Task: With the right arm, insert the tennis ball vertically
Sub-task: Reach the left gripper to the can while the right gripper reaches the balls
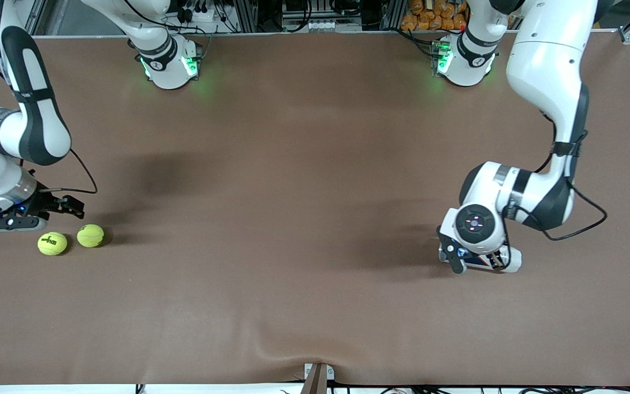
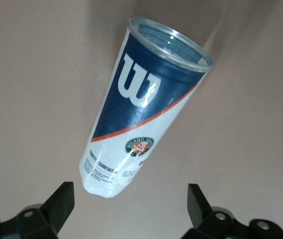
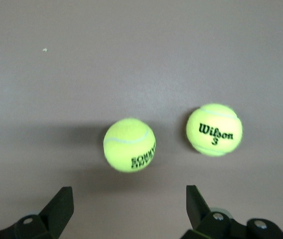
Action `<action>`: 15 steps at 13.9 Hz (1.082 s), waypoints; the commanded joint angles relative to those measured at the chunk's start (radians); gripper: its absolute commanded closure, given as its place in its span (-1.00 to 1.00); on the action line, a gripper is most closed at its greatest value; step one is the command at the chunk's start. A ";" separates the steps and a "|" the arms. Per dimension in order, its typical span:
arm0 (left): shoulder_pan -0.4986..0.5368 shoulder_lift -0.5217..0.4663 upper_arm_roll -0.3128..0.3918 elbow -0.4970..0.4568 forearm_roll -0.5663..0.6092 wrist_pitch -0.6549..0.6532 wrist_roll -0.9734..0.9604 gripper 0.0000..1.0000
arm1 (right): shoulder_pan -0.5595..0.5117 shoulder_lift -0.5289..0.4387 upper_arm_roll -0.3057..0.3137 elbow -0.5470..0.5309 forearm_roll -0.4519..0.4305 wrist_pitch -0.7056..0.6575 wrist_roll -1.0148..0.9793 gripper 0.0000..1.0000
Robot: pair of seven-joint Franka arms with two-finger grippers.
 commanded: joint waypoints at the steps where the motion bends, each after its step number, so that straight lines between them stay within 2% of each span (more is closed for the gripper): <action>1: -0.036 0.050 0.008 0.036 0.099 -0.009 -0.040 -1.00 | 0.009 0.056 0.010 -0.033 0.025 0.141 -0.007 -1.00; 9: -0.032 0.097 0.008 0.035 0.181 0.043 -0.060 -1.00 | 0.011 0.185 0.011 -0.034 0.025 0.327 -0.008 -1.00; 13: -0.026 0.119 0.008 0.032 0.211 0.094 -0.074 -1.00 | 0.003 0.214 0.016 -0.034 0.025 0.361 -0.008 -1.00; 15: -0.026 0.131 0.009 0.032 0.213 0.110 -0.079 -1.00 | 0.003 0.214 0.017 -0.036 0.025 0.361 -0.003 0.19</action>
